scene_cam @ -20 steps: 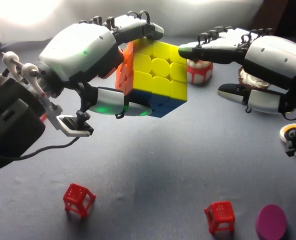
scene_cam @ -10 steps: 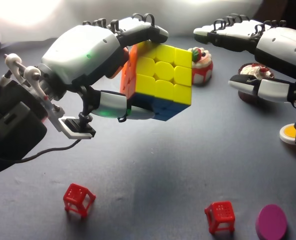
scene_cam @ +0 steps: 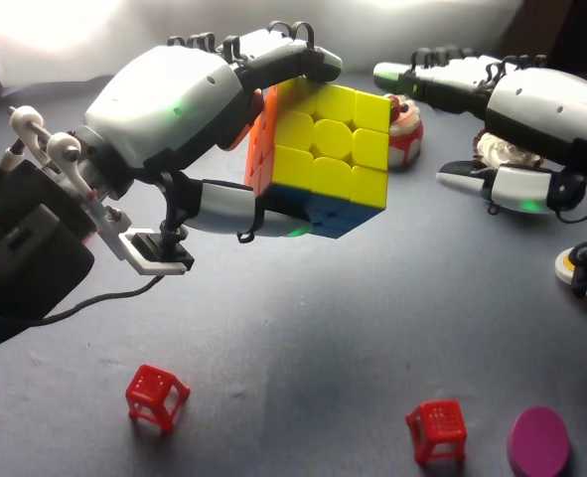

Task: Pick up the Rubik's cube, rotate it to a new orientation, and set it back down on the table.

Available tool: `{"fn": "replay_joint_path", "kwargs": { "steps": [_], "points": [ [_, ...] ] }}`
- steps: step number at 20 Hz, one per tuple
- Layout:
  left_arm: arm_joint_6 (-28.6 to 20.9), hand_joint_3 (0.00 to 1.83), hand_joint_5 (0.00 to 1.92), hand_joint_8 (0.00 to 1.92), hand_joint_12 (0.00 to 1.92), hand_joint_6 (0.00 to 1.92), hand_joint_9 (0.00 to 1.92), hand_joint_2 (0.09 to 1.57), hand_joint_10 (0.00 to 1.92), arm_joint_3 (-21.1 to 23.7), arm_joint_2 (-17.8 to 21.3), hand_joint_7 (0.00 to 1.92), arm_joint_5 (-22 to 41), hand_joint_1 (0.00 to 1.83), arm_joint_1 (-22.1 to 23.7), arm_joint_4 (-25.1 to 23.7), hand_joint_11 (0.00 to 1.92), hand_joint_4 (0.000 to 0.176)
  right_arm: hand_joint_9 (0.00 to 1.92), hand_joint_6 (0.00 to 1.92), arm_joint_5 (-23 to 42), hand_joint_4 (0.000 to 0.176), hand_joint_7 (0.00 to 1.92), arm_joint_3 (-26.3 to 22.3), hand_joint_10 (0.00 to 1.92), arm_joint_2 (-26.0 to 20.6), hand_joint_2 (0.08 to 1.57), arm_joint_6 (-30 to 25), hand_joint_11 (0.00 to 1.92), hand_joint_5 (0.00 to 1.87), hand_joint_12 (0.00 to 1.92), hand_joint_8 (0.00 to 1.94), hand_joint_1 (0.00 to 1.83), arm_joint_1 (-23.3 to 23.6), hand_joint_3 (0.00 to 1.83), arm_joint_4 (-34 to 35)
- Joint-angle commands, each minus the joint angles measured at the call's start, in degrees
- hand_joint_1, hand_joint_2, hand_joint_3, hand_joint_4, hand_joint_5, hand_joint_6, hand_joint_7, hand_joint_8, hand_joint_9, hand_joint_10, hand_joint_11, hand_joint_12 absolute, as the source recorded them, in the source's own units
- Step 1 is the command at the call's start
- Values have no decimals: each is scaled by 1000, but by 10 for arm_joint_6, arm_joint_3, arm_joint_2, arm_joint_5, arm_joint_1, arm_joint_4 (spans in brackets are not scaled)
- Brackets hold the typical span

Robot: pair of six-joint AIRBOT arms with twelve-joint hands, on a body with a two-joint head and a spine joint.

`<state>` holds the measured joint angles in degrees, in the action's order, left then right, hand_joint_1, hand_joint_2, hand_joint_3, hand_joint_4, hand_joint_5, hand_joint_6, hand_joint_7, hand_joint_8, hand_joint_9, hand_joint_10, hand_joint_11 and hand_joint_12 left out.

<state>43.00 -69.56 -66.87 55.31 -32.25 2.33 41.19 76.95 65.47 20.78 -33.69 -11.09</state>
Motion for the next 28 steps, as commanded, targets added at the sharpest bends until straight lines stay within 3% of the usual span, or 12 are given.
{"fn": "replay_joint_path", "kwargs": {
  "steps": [1, 3, 6, 7, 8, 9, 13, 16, 18, 21, 24, 28],
  "points": [
    [-8, 431, 617, 1562, 1921, 1433, 944, 1056, 1915, 1, 5, 833, 90, 1196, 10, 3, 1104, 0, 0, 7, 64, 0, 194, 3, 725, 0, 1302, -3, 0, 96, 1543, 28, 1180, 12, 0, 13],
    [-8, 133, 620, 1454, 1921, 1497, 748, 1206, 1782, 1, 4, 776, 89, 1140, 10, 2, 858, 0, 23, 12, 63, 0, 301, 3, 900, 1, 1294, -3, 0, 119, 1658, 50, 1221, 12, 0, 11],
    [-8, 18, 627, 1423, 1921, 1555, 663, 1273, 1693, 1, 4, 728, 89, 1117, 11, 2, 734, 18, 14, 40, 64, 0, 266, 2, 794, 1, 1304, -14, 0, 195, 1606, 21, 1227, 12, 1, 1],
    [-8, 13, 623, 1440, 1921, 1541, 667, 1276, 1695, 1, 4, 729, 89, 1115, 11, 2, 740, 18, 2, 42, 64, 0, 240, 1, 741, 1, 1304, -14, 0, 202, 1571, 8, 1225, 12, 1, -1],
    [-8, 7, 607, 1488, 1921, 1470, 745, 1273, 1781, 1, 4, 770, 88, 1140, 11, 2, 850, 0, 0, 35, 64, 0, 250, 1, 769, 1, 1303, -15, 0, 190, 1564, 10, 1216, 12, 0, -4],
    [-8, 6, 603, 1515, 1921, 1460, 745, 1275, 1828, 0, 4, 766, 88, 1144, 11, 3, 857, 0, 0, 9, 64, 0, 200, 0, 634, 1, 1297, -19, 0, 142, 1427, 1, 1259, 12, 0, -7],
    [-8, 0, 601, 1529, 1921, 1384, 963, 1264, 1905, -1, 4, 821, 89, 1193, 9, 8, 1107, 0, 176, 41, 66, 0, 463, -7, 744, -1, 1290, -23, 0, 210, 1485, 70, 1333, 12, 0, -17],
    [-8, 7, 561, 1576, 1921, 1419, 1014, 1280, 1906, -3, 3, 800, 86, 1187, 9, 10, 1160, 0, 144, 39, 73, 0, 481, -17, 768, -1, 1293, -23, 0, 243, 1458, 54, 1347, 12, 0, -20],
    [-8, 3, 587, 1560, 1921, 1387, 980, 1270, 1918, -4, 3, 809, 85, 1193, 9, 11, 1136, 0, 15, 37, 77, 0, 476, -21, 1129, -1, 1304, -23, 0, 246, 1782, 55, 1326, 12, 0, -21],
    [-8, 8, 585, 1625, 1921, 1367, 1015, 1281, 1919, -4, 3, 779, 84, 1187, 8, 12, 1182, 0, 7, 36, 83, 0, 446, -29, 1126, -4, 1320, -23, 0, 231, 1752, 51, 1316, 12, 0, -24],
    [-8, 21, 559, 1655, 1921, 1402, 1080, 1287, 1921, -5, 3, 766, 84, 1183, 8, 13, 1247, 0, 89, 38, 93, 0, 365, -36, 1099, -10, 1395, -23, 0, 235, 1682, 419, 1211, 12, 0, -26],
    [-8, 34, 556, 1664, 1921, 1400, 1068, 1284, 1921, -5, 3, 761, 84, 1181, 7, 15, 1243, 0, 173, 109, 100, 0, 345, -44, 1199, -16, 1408, -23, 0, 352, 1856, 563, 1152, 12, 0, -31]
  ]
}}
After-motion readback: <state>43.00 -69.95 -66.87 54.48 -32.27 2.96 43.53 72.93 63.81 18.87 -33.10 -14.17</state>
